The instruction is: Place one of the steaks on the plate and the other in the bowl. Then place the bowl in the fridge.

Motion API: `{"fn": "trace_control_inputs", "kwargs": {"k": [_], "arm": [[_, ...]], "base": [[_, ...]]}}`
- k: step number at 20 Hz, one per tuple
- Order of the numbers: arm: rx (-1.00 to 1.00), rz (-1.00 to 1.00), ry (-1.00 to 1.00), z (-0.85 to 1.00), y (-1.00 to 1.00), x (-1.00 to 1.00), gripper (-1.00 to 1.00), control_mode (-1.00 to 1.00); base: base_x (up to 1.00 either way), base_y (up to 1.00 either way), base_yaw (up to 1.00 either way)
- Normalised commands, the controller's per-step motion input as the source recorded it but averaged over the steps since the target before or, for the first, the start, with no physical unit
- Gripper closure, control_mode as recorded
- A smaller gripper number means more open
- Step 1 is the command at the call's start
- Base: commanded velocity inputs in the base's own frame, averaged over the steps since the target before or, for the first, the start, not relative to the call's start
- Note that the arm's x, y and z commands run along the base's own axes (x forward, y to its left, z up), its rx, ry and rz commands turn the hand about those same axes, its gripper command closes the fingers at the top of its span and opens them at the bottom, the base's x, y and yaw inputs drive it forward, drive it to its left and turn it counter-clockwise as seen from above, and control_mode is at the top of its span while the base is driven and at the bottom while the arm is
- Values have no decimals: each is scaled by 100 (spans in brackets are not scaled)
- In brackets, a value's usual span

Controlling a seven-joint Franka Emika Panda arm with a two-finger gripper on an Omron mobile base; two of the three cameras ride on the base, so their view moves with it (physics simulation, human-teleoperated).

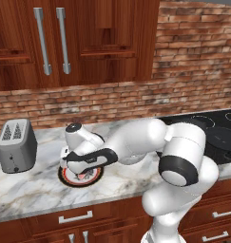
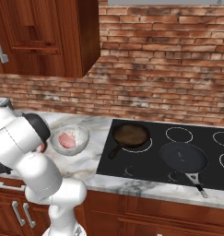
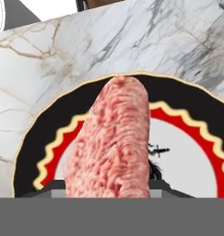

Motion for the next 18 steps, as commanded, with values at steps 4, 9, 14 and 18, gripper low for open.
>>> {"fn": "trace_control_inputs", "kwargs": {"k": [4, 9, 14, 18], "arm": [[0, 0, 0, -8, 11, 14, -100, -100], [0, 0, -1, -6, 1, 12, -100, -100], [0, 0, -1, -1, 0, 4, -100, -100], [0, -3, 0, 1, 0, -15, -100, -100]], "base": [[0, 0, 0], [0, 0, 0], [0, 0, 0], [0, 0, 0]]}}
